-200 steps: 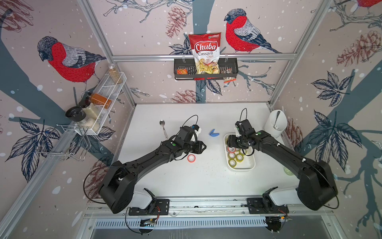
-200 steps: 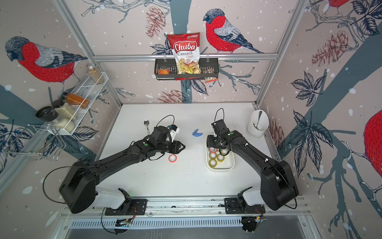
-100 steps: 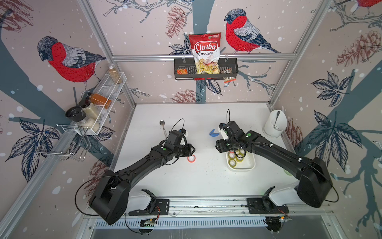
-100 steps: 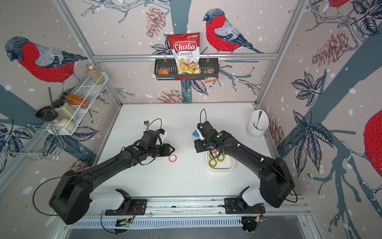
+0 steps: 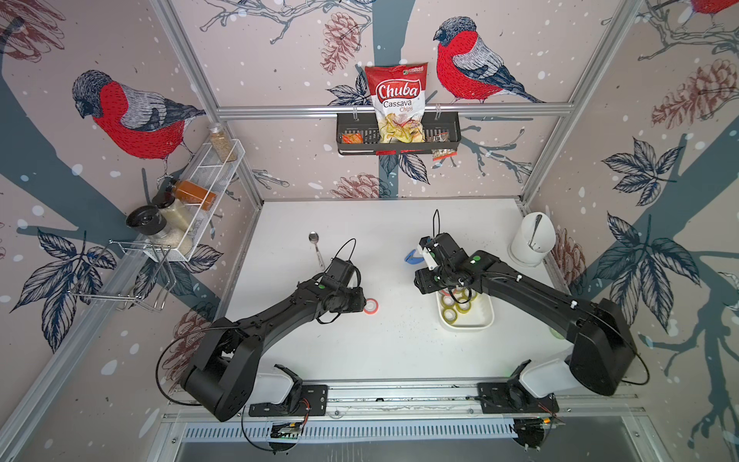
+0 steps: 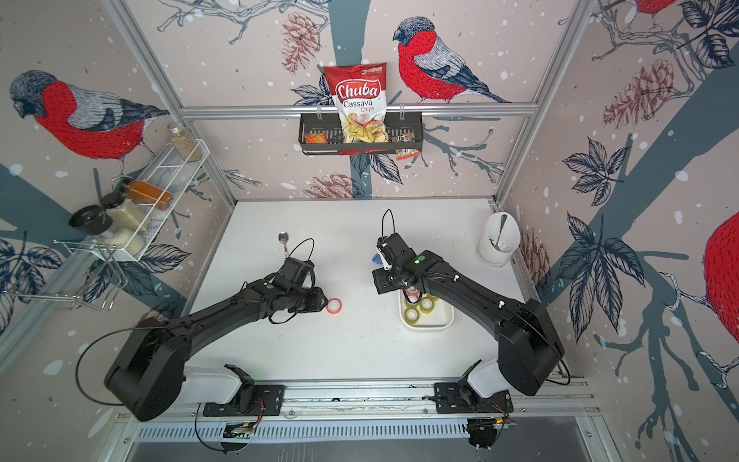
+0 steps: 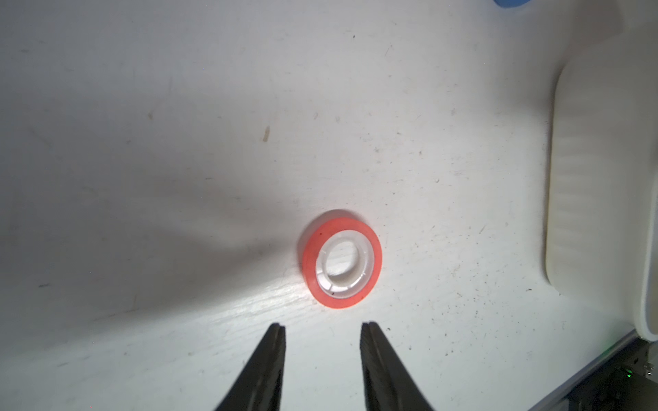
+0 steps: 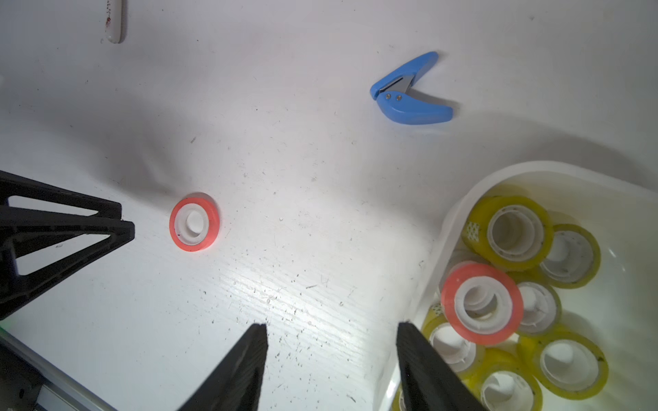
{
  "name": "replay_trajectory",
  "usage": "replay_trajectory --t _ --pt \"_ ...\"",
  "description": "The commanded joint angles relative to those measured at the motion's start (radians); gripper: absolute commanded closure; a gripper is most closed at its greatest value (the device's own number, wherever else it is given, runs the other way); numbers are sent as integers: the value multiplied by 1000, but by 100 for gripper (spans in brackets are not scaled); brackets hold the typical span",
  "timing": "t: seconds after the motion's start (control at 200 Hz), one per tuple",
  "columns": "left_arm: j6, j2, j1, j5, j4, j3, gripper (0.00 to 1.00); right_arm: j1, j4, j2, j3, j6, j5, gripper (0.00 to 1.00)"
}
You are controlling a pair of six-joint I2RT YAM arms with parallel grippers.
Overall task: Put the transparent tape into the storage box
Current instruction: Pick up the tape from the center of the board.
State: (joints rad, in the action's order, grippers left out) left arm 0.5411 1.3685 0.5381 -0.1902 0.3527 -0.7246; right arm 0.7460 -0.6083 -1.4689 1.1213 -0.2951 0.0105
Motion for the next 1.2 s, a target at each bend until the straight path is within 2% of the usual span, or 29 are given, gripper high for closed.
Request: replay_trajectory --t 0.0,0.22,0.355,0.951,1.086,1.196 --pt "-20 26 15 32 17 -15 61 -6 0 15 -11 -16 -10 37" --pt "-5 91 58 39 -24 -46 60 -28 9 33 -33 -18 -2 37" --pt "-5 132 59 99 23 -72 60 -37 0 44 -37 -15 -1 37" --pt "-19 222 90 131 21 -120 61 -101 21 107 -77 -24 44 37" --pt "-25 259 111 187 51 -144 66 -116 15 122 -78 -18 42 37" --pt "-31 281 118 186 53 -152 70 -128 17 132 -83 -16 46 38"
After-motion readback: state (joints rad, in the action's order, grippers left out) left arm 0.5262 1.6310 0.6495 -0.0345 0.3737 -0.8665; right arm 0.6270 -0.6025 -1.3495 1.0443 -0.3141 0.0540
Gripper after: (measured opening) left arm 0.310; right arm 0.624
